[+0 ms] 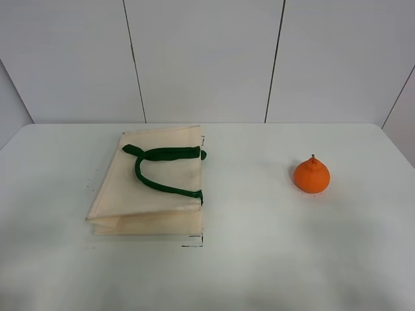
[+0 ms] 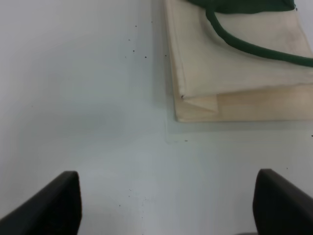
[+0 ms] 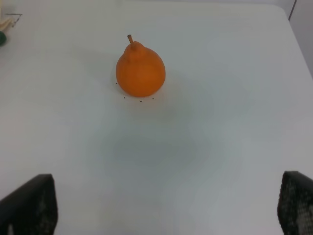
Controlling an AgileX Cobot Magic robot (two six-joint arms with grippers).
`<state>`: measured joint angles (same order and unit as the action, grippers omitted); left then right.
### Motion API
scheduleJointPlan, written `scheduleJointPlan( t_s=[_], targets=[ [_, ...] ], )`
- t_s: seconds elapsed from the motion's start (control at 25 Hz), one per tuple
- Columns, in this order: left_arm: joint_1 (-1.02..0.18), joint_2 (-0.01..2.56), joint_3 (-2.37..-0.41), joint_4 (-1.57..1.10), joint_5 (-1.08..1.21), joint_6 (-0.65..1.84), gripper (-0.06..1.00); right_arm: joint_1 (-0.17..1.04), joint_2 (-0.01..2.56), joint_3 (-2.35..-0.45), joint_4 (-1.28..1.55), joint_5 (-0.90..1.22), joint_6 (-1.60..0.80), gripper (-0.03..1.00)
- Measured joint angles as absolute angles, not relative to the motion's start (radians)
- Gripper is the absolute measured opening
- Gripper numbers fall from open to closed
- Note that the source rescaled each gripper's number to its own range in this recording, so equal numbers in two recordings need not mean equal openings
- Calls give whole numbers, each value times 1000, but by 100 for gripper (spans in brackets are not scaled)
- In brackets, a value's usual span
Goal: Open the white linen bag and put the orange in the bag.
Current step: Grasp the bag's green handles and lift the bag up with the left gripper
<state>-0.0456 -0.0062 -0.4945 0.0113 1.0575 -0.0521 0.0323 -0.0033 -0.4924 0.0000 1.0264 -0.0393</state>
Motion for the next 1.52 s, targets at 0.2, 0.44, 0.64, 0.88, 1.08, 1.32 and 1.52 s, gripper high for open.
scheduleJointPlan(
  t_s=[0.2,0.44,0.64,0.88,1.08,1.32,1.52],
  targets=[
    [-46,-6,-495,11,1058,-52,99,32,-3,-492,0,1026,-39,100],
    [-46,-6,-498,11,1056,-52,100,32,-3,-492,0,1026,-39,100],
    [-46,126,-586,9,1078,-53,100,32,-3,-492,0,1026,-39,100],
    [-46,512,-731,0,1069,-53,100,32,-3,-492,0,1026,-39,100],
    [-46,915,-878,0,1007,-52,100,32,-3,-492,0,1026,-39,100],
    [-46,1409,-1143,0,984,-52,100,32,-3,-492,0,1026,-39,100],
    [-49,1738,-1419,-19,984,-89,100,32,-3,-492,0,1026,-39,100]
  ],
)
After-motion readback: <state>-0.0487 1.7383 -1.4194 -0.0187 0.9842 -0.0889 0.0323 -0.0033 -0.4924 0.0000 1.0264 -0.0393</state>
